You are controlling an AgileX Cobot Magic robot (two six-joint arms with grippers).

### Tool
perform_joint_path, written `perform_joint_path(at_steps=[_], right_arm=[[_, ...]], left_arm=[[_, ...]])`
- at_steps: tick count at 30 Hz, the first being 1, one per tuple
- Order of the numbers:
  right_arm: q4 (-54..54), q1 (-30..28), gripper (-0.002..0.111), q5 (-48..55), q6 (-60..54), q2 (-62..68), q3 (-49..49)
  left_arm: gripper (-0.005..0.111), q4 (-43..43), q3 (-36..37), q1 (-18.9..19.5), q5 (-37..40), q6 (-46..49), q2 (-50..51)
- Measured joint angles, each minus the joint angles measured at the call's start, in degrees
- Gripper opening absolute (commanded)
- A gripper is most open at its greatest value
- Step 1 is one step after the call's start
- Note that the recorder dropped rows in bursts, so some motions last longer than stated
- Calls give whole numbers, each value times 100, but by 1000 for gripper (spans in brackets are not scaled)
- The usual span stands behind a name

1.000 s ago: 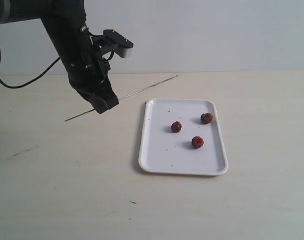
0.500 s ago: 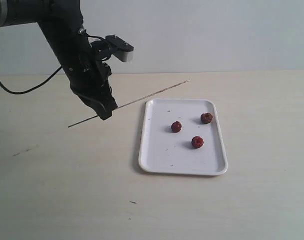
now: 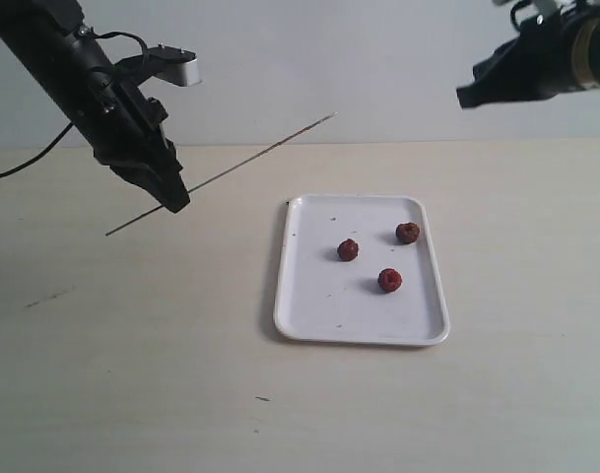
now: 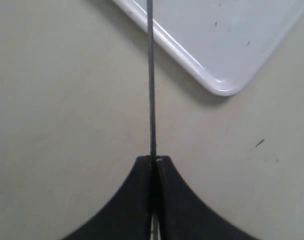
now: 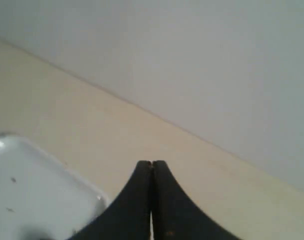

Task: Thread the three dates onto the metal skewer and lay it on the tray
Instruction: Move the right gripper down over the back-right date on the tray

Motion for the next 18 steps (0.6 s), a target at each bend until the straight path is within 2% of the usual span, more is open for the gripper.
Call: perform_joint_path(at_steps=[4,5,6,9,12,15,17,18], right_arm=[[-66,0,0,940,-1498,574,-3],[-91,0,0,1716,-2173,758,-3],[-23,0,0,2039,-2387,804,-3],[1043,0,0,3014,-3228,844,-14],[2991,0,0,3745,-4746,844,-138],[5610,0,0,4716,-6639,857,-502],[8933,0,0,6524,-8459,950,-1191],[9531,24,0,6912,-8717,964,-1349]], left_arm=[[0,-74,0,0,0,40,0],[0,-73,0,0,0,40,0],[0,-73,0,0,0,50,0],[0,-73,0,0,0,149,0],[0,-84,0,0,10,194,0],[0,10,0,0,10,286,0],[0,296,121,0,10,508,-8],[0,380,176,0,10,570,-8]])
